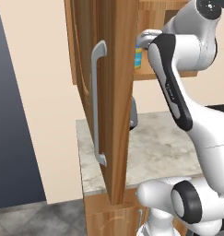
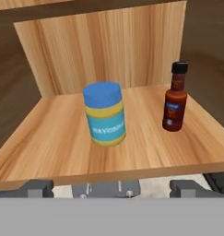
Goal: Move the mayonnaise and condiment bottle from the cabinet to the dining counter.
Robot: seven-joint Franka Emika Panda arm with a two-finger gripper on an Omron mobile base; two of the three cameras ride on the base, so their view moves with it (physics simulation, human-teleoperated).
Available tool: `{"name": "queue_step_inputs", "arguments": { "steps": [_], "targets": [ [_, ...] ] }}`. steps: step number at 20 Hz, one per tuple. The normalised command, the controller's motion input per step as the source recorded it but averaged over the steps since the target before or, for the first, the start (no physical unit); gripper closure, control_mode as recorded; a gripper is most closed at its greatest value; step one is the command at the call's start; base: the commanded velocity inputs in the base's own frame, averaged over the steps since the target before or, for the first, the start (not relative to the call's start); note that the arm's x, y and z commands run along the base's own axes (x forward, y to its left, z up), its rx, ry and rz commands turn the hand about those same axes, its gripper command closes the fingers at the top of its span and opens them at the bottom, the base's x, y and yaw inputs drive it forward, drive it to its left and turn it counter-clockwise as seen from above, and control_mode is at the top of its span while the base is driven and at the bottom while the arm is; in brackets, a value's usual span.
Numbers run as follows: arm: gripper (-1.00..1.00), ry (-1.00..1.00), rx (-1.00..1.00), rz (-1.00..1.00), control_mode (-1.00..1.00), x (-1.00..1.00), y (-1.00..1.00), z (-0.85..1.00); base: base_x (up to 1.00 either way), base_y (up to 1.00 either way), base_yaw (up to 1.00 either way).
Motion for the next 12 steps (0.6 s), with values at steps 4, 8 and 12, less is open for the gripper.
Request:
{"name": "queue_step_inputs", "arguments": {
  "steps": [4,8,12],
  "targets": [
    [-1.00,-0.08,0.00,0.02,-1.00,0.17,0.08,-0.10,0.00,0.00,0.00],
    [-1.00,-0.06,0.00,0.04,-1.00,0.16,0.07,-0.03,0.00,0.00,0.00],
    [-1.00,0.00,0.00,0.02,-1.00,0.14,0.00,0.00,0.00,0.00,0.00]
  ]
}}
